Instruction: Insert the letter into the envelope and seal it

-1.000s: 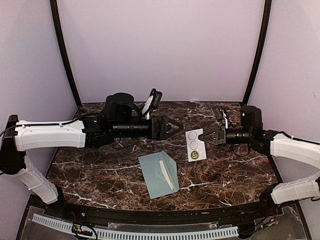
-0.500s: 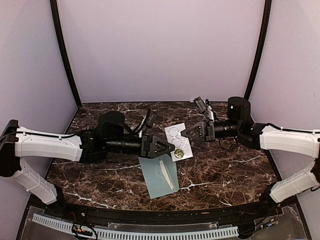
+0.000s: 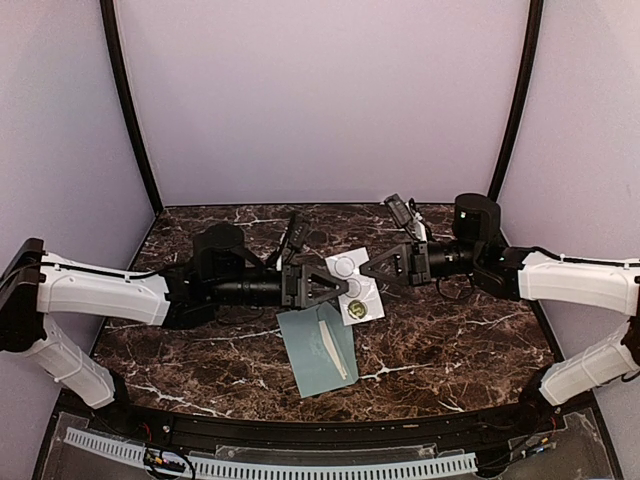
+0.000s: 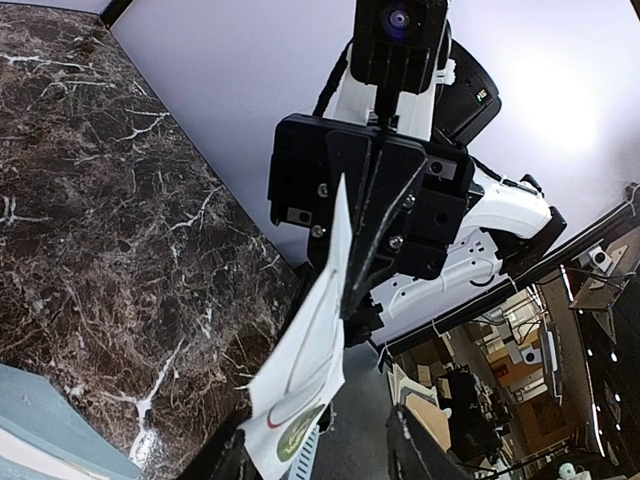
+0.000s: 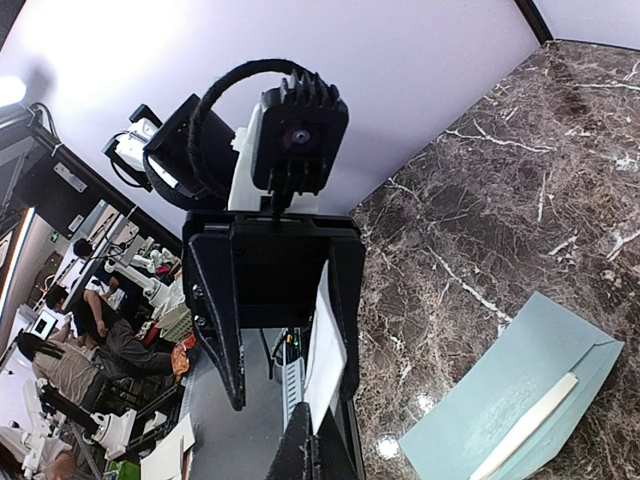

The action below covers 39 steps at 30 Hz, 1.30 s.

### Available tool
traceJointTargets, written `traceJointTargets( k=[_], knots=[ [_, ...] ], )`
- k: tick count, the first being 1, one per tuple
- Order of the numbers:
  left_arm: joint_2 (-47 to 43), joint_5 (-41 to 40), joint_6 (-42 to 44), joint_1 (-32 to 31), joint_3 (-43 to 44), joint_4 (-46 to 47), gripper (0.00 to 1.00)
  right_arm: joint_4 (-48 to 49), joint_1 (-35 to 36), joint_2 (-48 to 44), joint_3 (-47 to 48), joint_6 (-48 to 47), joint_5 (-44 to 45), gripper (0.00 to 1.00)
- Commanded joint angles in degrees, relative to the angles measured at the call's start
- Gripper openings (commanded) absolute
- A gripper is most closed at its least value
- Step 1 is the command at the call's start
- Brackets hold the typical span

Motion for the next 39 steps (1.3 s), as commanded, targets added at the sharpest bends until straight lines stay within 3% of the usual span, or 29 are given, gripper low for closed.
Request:
traceJointTargets(
  k=[1, 19, 26, 32, 39],
  knots=[
    [1.27, 1.09, -1.48, 0.28, 0.04, 3.56, 0.43, 2.25, 0.68, 0.41, 1.37, 0.00, -1.17, 0.00],
    [1.07, -4.24, -1.93, 0.43, -1.13, 0.06, 0.46, 2.15, 0.76, -0.12, 1.20, 0.16, -1.35, 0.00],
    [1.42, -2.38, -2.79, 0.50, -1.35, 2.27, 0.43, 2.37, 0.82, 0.37, 0.91, 0.23, -1.52, 0.00],
    [3.08, 0.67, -3.91, 0.48, -1.17, 6.28, 0.30, 2.06, 0.86, 1.27, 1.02, 0.02, -1.15, 0.00],
    [3.09, 1.73, -4.66, 0.52, -1.73, 8.26, 0.01, -2.64, 0.86, 1.15, 1.92, -2.16, 2.52, 0.01]
  ],
)
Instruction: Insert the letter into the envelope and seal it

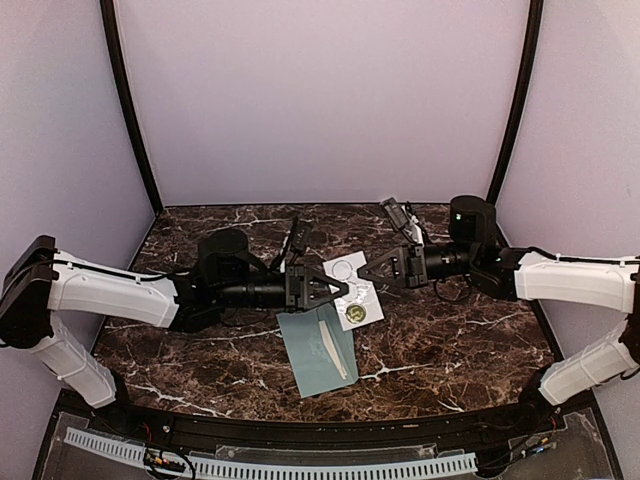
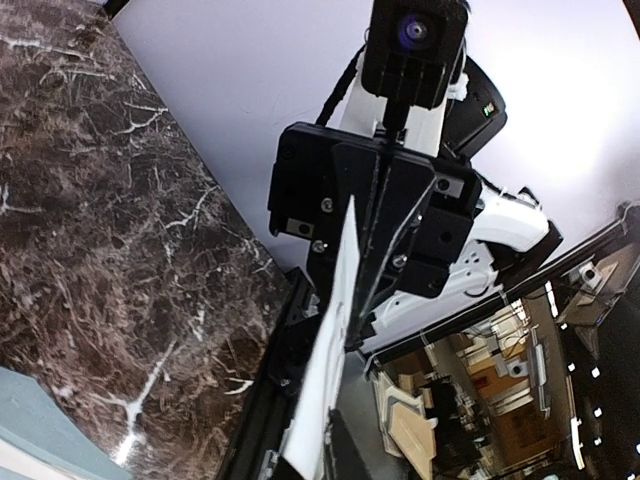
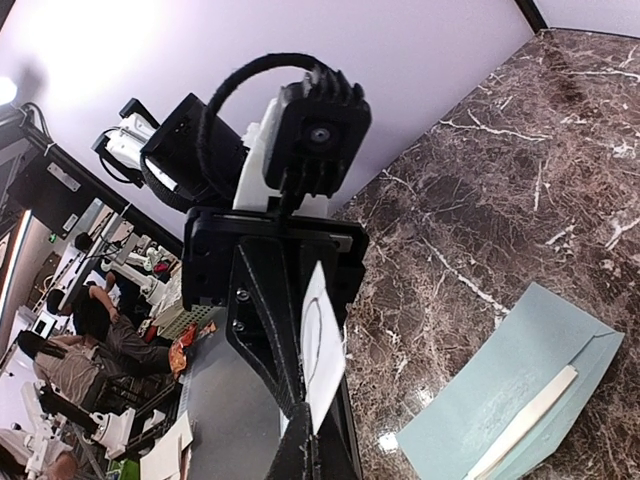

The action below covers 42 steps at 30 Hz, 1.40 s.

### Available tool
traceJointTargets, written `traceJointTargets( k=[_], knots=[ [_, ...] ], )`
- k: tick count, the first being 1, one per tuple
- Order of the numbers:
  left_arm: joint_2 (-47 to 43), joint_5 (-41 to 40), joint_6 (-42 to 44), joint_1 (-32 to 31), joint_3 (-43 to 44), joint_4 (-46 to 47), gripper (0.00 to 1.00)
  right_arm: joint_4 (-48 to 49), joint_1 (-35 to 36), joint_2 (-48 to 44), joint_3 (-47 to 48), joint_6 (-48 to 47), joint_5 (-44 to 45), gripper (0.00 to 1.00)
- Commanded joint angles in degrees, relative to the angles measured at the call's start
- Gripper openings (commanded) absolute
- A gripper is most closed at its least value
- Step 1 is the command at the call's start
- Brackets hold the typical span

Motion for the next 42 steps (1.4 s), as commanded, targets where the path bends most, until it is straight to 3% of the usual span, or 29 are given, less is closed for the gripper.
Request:
traceJointTargets(
  k=[1, 5, 9, 11, 15, 22, 37, 42],
  knots=[
    [-0.52, 0.79, -0.10, 0.23, -1.06, 2.56, 0.00, -4.80, 0.53, -0.30, 2.43, -2.79, 4.06, 0.10],
    [-2.00, -3.26, -1.18, 0.64, -1.79, -1.09, 0.00, -15.16, 0.44, -1.96, 4.02, -6.97, 12.76, 0.55],
    [-2.93, -6.58, -3.46, 1.62, -2.73, -5.00, 0.00, -22.62, 0.65, -4.78, 3.86, -9.62, 22.12, 0.70],
    [-2.90, -7.23, -3.74, 1.72, -2.55, -6.47, 0.00, -24.32, 0.85, -6.01, 3.20, -10.29, 23.70, 0.69],
    [-2.48, -7.45, -4.22, 1.81, -1.74, -7.83, 0.00, -23.18, 2.64, -7.74, 1.34, -10.09, 22.04, 0.55],
    [-2.24, -6.10, -4.77, 1.82, -1.63, -7.23, 0.00, -22.11, 6.62, -5.14, 1.30, -10.39, 20.31, 0.46],
    [-1.65, -4.12, -5.67, 1.82, -1.54, -5.74, 0.00, -21.22, 9.85, 1.49, 4.34, -12.09, 19.63, 0.38],
    [-1.44, -3.77, -5.89, 1.75, -1.38, -5.35, 0.00, -20.30, 10.27, 2.87, 4.77, -12.05, 18.14, 0.30]
  ],
)
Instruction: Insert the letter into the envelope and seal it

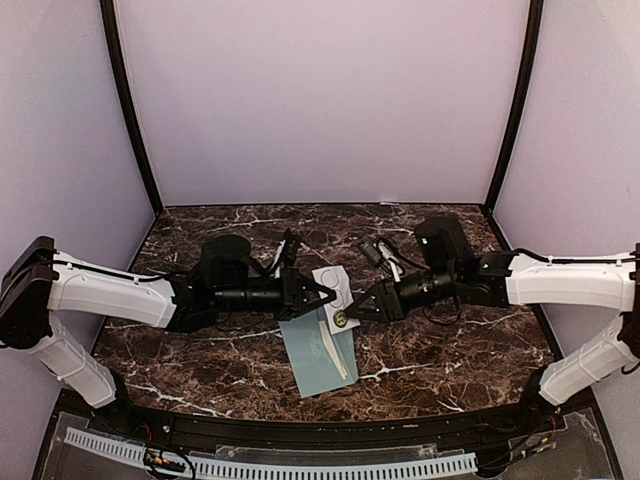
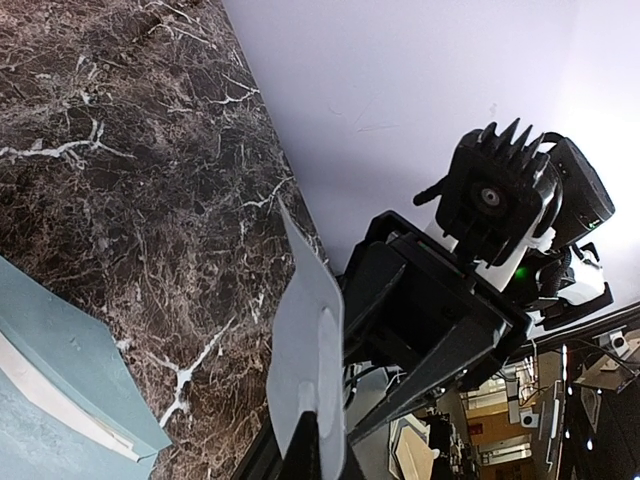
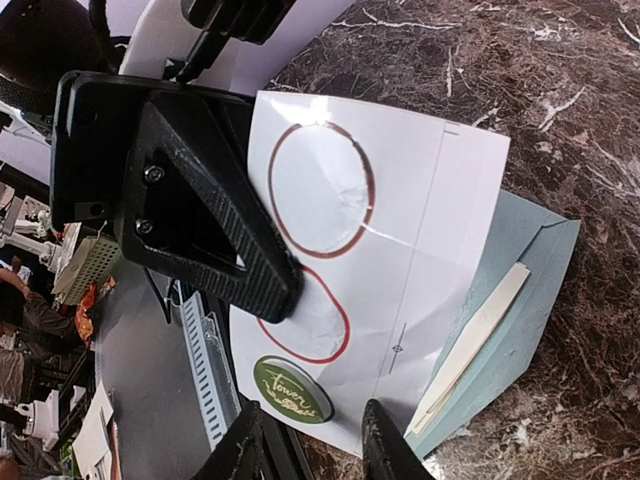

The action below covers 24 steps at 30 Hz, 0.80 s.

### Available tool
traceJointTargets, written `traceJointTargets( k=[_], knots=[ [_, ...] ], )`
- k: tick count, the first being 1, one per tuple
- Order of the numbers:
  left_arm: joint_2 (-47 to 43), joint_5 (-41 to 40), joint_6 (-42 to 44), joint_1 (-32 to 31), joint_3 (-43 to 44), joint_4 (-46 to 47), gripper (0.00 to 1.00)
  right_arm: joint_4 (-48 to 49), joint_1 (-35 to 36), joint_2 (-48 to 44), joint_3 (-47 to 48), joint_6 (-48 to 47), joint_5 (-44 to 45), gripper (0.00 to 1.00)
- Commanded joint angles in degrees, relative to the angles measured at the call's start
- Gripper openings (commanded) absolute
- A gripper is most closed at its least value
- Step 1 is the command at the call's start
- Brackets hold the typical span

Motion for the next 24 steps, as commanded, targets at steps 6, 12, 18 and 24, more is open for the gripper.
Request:
traceJointTargets(
  k=[6, 12, 18, 24],
  knots=[
    [-0.85, 1.17, -0.38, 0.07, 0.56, 1.73, 0.00, 2.26, 1.13, 1.93, 2.09, -0.81, -2.26, 0.26],
    [-0.51, 1.49, -0.50, 0.11, 0.77, 1.84, 0.00, 2.84, 1.34, 2.27, 2.33, -0.80, -2.67, 0.22],
    [-0.41, 1.55, -0.45, 0.07, 0.91, 1.76, 0.00, 3.09, 1.45, 2.51, 2.75, -0.90, -3.06, 0.17],
    [-0.35, 1.52, -0.59, 0.08, 0.91, 1.86, 0.00, 2.70, 1.52, 2.90, 2.80, -1.01, -3.07, 0.14]
  ],
)
